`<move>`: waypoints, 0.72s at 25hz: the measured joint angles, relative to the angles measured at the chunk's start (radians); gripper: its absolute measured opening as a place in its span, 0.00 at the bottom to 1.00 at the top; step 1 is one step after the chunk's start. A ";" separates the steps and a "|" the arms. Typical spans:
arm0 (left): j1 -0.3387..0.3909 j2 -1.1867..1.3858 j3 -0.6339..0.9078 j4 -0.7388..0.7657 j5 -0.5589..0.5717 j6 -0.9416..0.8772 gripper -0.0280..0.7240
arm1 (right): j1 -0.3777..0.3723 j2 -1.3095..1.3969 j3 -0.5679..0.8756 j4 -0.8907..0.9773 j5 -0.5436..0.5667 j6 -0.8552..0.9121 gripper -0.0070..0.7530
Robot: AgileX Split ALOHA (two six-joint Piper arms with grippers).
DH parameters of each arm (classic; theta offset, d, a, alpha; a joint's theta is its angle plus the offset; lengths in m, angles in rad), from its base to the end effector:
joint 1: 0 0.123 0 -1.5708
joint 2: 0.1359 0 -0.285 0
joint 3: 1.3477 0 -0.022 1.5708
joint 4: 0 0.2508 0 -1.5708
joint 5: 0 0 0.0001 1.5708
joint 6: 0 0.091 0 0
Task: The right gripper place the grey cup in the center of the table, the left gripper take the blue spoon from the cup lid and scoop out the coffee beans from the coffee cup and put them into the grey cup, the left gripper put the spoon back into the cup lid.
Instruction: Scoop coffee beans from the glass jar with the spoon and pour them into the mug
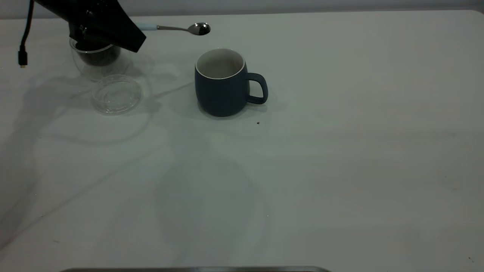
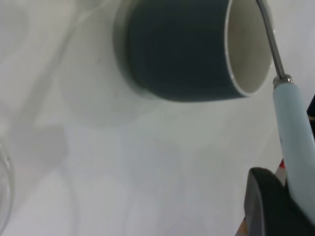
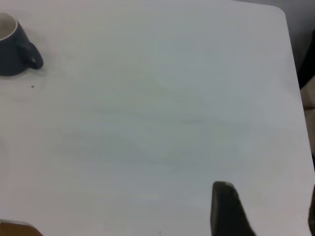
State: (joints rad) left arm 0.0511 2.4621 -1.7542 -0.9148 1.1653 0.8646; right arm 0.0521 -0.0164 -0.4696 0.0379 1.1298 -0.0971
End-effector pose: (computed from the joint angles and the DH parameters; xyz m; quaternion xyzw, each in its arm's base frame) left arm 0.4630 -0.0427 0.0801 0.1538 0.9050 -0.3877 0.0836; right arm -0.0072 0.0028 0.2634 -0.0664 0.8715 0.0080 0.4859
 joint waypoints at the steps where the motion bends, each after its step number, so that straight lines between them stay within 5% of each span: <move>1: 0.000 0.000 0.004 0.008 0.000 0.000 0.16 | 0.000 0.000 0.000 0.000 0.000 0.000 0.49; 18: -0.011 -0.006 0.090 0.000 0.000 0.058 0.16 | 0.000 0.000 0.000 0.000 0.000 0.000 0.49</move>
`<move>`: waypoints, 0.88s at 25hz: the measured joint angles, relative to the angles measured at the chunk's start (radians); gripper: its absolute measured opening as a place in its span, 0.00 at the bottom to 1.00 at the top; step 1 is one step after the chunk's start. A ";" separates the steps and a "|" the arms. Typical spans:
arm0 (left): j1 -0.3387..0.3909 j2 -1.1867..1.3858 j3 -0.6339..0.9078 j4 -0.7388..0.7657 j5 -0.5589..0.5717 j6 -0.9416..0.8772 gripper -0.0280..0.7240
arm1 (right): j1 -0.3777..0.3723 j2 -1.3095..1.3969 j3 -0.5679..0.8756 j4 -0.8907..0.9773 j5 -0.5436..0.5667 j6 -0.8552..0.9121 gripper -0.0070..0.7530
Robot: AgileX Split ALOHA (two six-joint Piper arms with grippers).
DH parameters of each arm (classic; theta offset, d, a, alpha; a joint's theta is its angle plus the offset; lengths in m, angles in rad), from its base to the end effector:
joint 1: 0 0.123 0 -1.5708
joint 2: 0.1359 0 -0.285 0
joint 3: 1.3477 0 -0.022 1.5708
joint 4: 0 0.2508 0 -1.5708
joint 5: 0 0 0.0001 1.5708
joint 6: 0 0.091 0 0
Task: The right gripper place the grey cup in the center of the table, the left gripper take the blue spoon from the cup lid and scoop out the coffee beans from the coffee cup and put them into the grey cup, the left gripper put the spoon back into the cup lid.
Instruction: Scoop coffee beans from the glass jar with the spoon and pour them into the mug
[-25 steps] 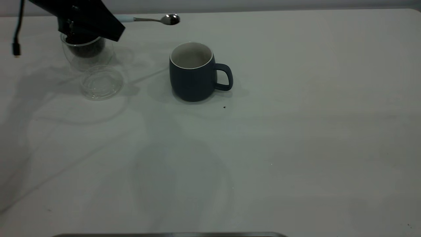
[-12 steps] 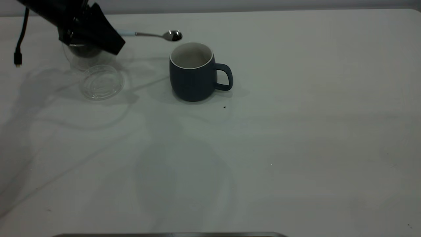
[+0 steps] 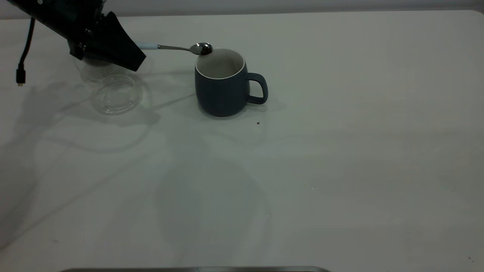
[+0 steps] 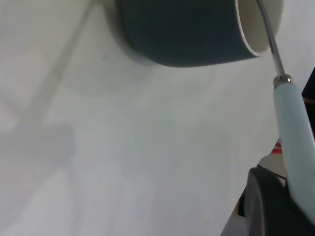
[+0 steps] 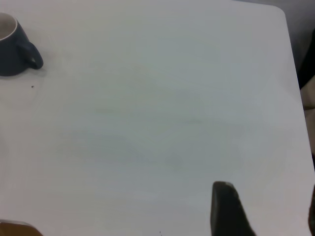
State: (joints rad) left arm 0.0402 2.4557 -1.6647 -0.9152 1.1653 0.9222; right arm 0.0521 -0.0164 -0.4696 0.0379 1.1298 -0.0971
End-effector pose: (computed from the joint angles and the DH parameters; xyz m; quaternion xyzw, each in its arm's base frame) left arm 0.4450 -0.0485 0.0644 0.1683 0.9016 -0.3946 0.0557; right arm -0.0072 0.0028 0.2634 -0.0664 0.8715 0.0080 0.4859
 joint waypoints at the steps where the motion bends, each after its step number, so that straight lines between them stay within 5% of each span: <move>1: -0.008 0.000 0.000 0.000 0.000 0.011 0.16 | 0.000 0.000 0.000 0.000 0.000 0.000 0.49; 22: -0.035 -0.001 0.000 0.003 -0.065 0.468 0.16 | 0.000 0.000 0.000 0.000 0.000 0.000 0.49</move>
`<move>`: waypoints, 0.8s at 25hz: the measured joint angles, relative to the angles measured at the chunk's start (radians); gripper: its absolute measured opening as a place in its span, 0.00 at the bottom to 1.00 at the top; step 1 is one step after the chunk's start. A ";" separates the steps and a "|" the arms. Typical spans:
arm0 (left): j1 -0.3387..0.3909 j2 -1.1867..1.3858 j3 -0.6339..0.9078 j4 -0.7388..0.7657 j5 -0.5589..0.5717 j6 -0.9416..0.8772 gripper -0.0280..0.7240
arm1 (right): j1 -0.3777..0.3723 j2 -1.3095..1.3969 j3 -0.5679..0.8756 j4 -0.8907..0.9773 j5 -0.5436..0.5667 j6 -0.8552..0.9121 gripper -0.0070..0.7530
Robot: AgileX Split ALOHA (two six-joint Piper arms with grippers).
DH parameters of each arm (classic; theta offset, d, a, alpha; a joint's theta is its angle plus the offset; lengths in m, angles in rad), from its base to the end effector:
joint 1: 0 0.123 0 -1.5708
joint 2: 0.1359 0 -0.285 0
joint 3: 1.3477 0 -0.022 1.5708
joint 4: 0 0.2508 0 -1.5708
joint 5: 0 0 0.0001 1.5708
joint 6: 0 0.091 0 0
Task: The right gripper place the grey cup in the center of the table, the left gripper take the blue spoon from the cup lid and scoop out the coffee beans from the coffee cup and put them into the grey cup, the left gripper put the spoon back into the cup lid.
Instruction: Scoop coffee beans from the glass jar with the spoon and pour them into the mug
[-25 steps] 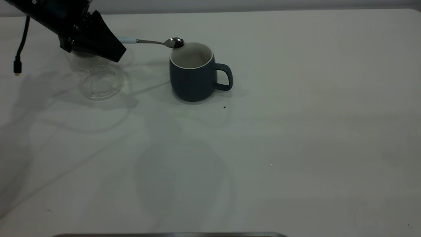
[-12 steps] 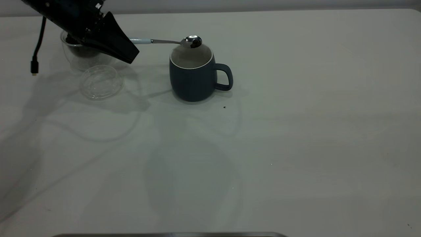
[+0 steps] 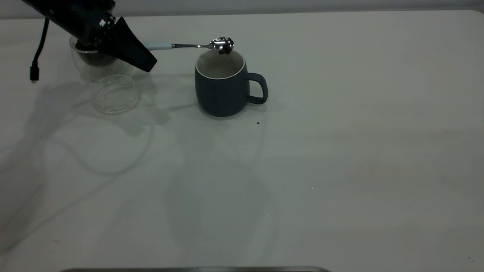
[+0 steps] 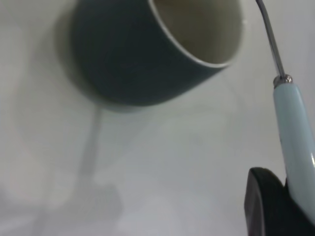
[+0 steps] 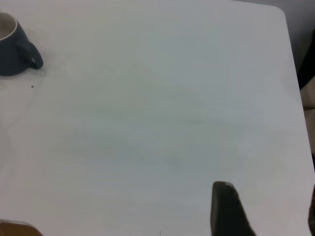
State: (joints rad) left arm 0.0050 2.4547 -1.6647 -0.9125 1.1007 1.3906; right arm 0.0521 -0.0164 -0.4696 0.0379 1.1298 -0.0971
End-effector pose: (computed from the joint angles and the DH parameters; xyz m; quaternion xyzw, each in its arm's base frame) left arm 0.4480 -0.0620 0.0624 0.3819 0.8418 -0.3482 0.1559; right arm -0.0072 0.0028 0.2634 -0.0664 0.8715 0.0080 0.4859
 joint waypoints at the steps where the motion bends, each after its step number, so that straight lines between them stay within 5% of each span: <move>1: 0.000 0.000 0.000 0.002 -0.029 0.010 0.16 | 0.000 0.000 0.000 0.000 0.000 0.000 0.49; 11: 0.001 0.000 0.000 0.005 -0.149 0.095 0.16 | 0.000 0.000 0.000 0.000 0.000 0.000 0.49; 20: 0.035 -0.015 0.001 -0.071 -0.041 0.070 0.16 | 0.000 0.000 0.000 0.000 0.000 0.000 0.49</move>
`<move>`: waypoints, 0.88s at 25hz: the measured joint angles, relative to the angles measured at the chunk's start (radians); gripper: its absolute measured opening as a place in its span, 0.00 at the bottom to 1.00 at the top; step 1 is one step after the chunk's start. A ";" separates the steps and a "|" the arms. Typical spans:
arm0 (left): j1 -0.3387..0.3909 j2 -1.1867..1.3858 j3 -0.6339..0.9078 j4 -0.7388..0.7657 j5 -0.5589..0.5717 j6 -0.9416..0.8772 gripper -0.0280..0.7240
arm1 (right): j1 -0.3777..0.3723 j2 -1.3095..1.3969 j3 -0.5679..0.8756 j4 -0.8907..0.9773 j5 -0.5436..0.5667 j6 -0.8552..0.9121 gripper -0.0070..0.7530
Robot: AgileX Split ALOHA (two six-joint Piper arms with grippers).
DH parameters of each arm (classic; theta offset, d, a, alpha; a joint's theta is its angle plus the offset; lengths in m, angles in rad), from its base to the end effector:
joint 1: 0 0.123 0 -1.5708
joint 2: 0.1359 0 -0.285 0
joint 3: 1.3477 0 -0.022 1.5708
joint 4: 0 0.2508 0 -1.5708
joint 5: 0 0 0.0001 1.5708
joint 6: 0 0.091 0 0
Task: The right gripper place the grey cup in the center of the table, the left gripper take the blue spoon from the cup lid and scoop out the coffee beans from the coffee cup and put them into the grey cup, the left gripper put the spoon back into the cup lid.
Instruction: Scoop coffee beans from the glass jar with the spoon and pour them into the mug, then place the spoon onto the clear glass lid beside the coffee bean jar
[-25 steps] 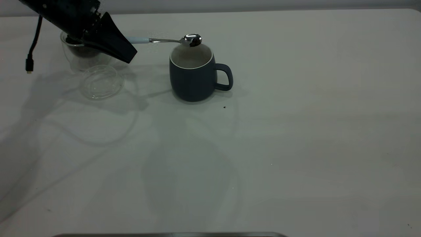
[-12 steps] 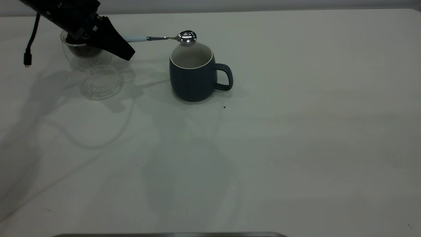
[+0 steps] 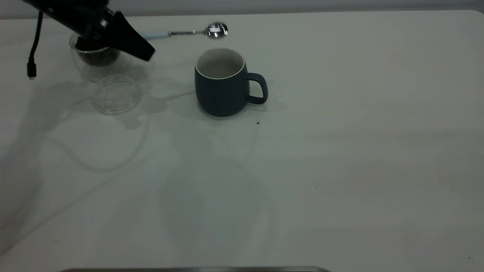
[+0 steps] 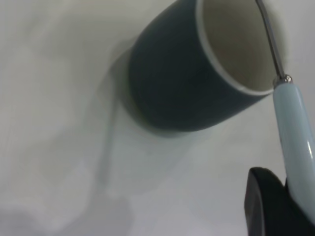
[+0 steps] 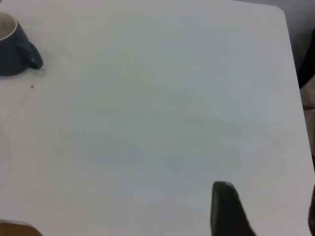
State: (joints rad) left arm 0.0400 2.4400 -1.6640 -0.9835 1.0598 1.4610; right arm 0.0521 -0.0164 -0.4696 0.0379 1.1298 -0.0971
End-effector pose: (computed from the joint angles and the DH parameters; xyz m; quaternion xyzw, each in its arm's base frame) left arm 0.4568 -0.0479 0.0711 0.3706 0.8394 -0.3384 0.2086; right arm -0.0072 0.0028 0.2634 -0.0664 0.8715 0.0080 0.4859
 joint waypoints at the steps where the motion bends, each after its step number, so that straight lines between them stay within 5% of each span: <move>1: 0.016 -0.011 0.000 -0.004 0.032 -0.013 0.16 | 0.000 0.000 0.000 0.000 0.000 0.000 0.49; 6: 0.139 -0.096 0.000 0.000 0.101 -0.169 0.16 | 0.000 0.000 0.000 0.000 0.000 0.000 0.49; 12: 0.256 -0.222 0.007 0.181 0.106 -0.369 0.16 | 0.000 0.000 0.000 0.000 0.000 0.000 0.49; 22: 0.283 -0.159 0.121 0.311 0.096 -0.398 0.16 | 0.000 0.000 0.000 0.000 0.000 -0.001 0.49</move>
State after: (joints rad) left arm 0.3225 2.2812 -1.5433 -0.6722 1.1562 1.0626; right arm 0.0521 -0.0164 -0.4696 0.0379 1.1298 -0.0980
